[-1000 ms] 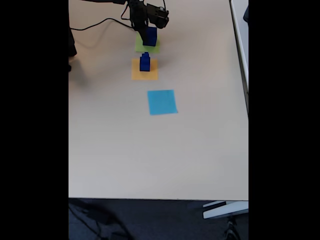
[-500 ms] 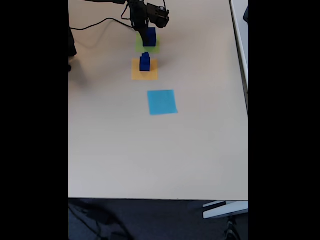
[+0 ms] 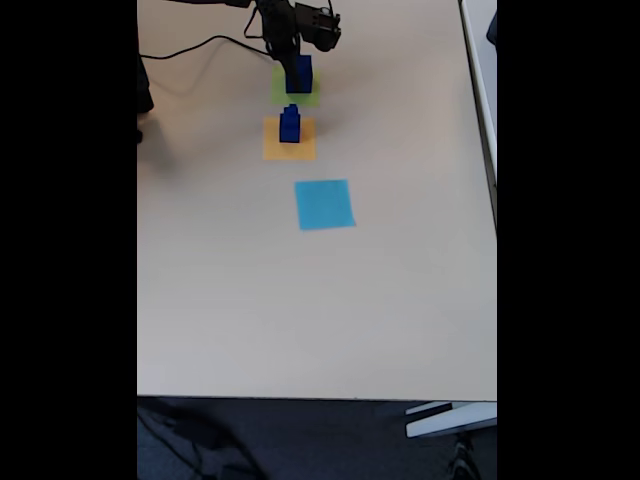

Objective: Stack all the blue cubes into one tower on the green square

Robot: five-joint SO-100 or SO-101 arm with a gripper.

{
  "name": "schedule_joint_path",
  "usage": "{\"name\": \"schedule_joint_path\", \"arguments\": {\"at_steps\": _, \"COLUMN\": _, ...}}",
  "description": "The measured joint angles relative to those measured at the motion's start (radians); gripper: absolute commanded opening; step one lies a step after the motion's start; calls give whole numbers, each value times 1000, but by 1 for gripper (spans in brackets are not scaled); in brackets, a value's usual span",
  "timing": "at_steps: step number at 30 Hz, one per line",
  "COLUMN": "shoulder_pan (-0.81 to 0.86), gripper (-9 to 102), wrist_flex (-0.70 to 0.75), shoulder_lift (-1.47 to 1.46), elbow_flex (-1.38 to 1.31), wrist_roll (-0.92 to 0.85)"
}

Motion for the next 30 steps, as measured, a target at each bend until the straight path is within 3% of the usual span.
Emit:
{"name": "schedule_joint_path", "arguments": {"at_steps": 12, "shoulder_pan": 31, "gripper": 37, "wrist_flex": -183, "shoulder_lift": 2, "elbow_flex": -5, "wrist_roll": -172}}
{"name": "schedule_joint_path", "arguments": {"at_steps": 30, "shoulder_pan": 81, "gripper": 37, "wrist_flex": -202, "shoulder_lift": 107, "elbow_flex": -5, "wrist_roll": -324}}
